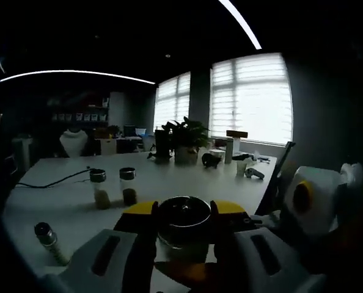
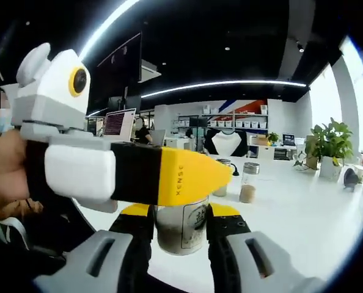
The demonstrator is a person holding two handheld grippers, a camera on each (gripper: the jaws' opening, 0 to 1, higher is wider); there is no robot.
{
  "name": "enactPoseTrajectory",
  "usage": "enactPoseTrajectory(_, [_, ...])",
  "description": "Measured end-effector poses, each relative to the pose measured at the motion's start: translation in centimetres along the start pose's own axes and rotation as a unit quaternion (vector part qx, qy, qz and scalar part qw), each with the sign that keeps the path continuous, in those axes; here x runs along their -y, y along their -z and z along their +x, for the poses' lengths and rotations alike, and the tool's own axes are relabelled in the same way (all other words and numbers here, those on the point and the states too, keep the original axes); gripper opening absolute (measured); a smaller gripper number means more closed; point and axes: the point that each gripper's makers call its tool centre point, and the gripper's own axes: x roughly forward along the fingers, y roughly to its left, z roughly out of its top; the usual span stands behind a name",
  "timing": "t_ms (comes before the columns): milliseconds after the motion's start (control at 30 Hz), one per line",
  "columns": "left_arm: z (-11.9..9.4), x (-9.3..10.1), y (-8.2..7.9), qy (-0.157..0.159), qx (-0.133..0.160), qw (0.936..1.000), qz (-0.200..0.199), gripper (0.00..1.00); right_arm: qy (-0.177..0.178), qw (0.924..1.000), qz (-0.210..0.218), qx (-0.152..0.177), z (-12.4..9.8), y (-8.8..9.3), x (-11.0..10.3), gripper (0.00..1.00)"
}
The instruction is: Rotate the seasoning bottle until the label or dispensing opening points toward the visible target arrow and the bottle remains upright within the marked orientation range
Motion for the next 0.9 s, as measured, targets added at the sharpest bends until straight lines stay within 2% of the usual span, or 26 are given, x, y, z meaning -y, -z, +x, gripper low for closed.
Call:
enactPoseTrajectory(233, [-0.1,0.2,0.1,0.018,-0.001,0.9997,0.018,0.36,-0.008,0.9999,0.005,0.003,-0.2,-0.1,-0.1,0.31])
enactPoseTrajectory(433, [0.2,0.8,0.2,0.045,-0.009,0.9979,0.045,0.36,-0.032,0.9992,0.018,0.016,-0.6,0.0,-0.1,0.31])
enactPoseTrajectory(500, [0.2,0.9,0.3,0.053,-0.011,0.9977,0.042,0.36,-0.040,0.9990,0.016,0.015,-0.7,0.1,-0.2,0.31])
enactPoseTrajectory(700, [-0.1,1.2,0.2,0.098,-0.010,0.9950,0.017,0.36,-0.082,0.9952,0.051,0.018,-0.7,0.2,-0.6,0.34])
enactPoseTrajectory(833, [-0.5,1.5,-0.1,0.127,-0.007,0.9918,0.011,0.36,-0.103,0.9939,0.037,0.018,-0.7,0.0,-1.2,0.36])
enactPoseTrajectory(867, [-0.7,1.5,-0.1,0.130,-0.008,0.9914,0.014,0.36,-0.100,0.9946,0.023,0.016,-0.7,-0.1,-1.2,0.36])
enactPoseTrajectory(900, [-0.6,1.9,0.1,0.148,-0.014,0.9884,0.033,0.36,-0.099,0.9950,0.001,0.011,-0.7,-0.1,-1.2,0.36])
